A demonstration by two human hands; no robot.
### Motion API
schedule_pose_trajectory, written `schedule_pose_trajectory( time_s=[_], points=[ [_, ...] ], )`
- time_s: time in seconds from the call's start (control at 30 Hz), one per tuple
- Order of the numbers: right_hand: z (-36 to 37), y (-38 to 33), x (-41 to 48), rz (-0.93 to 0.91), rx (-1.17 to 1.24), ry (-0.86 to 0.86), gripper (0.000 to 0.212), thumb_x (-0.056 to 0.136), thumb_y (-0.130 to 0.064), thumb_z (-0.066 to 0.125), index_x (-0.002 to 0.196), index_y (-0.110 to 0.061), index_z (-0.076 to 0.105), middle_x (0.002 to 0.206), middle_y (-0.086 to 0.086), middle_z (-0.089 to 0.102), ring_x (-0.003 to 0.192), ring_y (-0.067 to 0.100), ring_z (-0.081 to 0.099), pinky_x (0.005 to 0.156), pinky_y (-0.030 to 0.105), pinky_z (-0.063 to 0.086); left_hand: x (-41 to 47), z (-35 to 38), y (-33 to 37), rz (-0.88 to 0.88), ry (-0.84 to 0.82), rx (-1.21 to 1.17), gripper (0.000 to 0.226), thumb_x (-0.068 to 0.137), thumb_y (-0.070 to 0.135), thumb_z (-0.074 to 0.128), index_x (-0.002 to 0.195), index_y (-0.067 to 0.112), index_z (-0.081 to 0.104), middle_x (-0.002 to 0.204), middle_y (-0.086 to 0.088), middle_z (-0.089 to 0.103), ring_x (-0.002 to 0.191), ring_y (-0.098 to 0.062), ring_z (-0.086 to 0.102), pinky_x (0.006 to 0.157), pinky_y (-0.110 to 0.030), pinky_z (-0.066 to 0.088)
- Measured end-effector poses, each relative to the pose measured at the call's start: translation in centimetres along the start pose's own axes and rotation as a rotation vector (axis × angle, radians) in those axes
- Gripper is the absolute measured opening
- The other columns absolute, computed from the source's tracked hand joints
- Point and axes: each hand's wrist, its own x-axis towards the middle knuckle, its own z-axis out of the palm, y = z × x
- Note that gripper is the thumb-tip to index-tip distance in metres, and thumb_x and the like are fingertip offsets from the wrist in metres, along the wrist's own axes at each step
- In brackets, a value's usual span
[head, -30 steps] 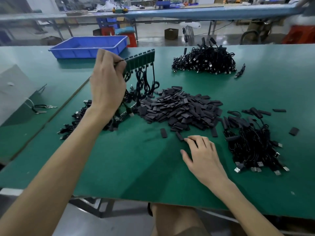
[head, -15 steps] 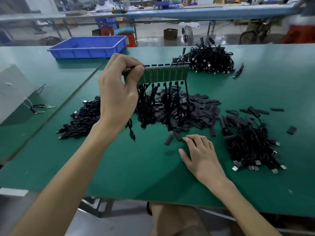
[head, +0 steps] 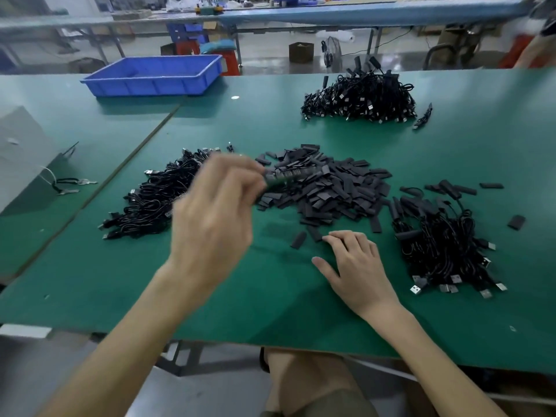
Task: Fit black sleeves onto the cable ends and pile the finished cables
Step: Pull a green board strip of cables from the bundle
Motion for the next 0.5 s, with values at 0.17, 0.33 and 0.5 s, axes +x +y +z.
schedule_pose_trajectory(
  time_s=[0.17, 0.33, 0.5],
  points=[
    [-0.5, -0.2, -0.2, -0.034, 0.005, 0.037, 0.065, 0.100, -0.057, 0.047, 0.145, -0.009, 0.053, 0.136, 0.004, 0.058, 0.130, 0.026, 0.051, 0.110, 0.041, 0.040, -6.2, 1.4, 0.9, 0.123, -0.288, 0.041, 0.016, 0.100, 0.012, 0.066, 0.095, -0.001, 0.074, 0.106, -0.010, 0.072, 0.093, -0.024, 0.070, 0.076, -0.037, 0.060],
    [-1.1, -0.3, -0.5, -0.120, 0.186, 0.022, 0.076, 0.098, -0.040, 0.066, 0.159, -0.010, 0.031, 0.151, 0.003, 0.045, 0.140, 0.022, 0.041, 0.116, 0.043, 0.040, -9.1, 1.9, 1.7, 0.111, -0.439, -0.107, 0.017, 0.101, 0.020, 0.066, 0.100, 0.005, 0.073, 0.109, -0.003, 0.069, 0.094, -0.021, 0.067, 0.085, -0.034, 0.056],
    [-1.5, -0.7, -1.1, -0.334, 0.205, 0.130, 0.043, 0.092, -0.023, 0.075, 0.132, -0.009, 0.066, 0.125, 0.003, 0.066, 0.119, 0.024, 0.061, 0.100, 0.044, 0.054, -9.6, 1.9, 1.5, -0.034, -0.534, -0.203, 0.023, 0.095, 0.030, 0.073, 0.100, 0.008, 0.072, 0.110, 0.001, 0.067, 0.100, -0.015, 0.065, 0.091, -0.030, 0.054]
  ],
)
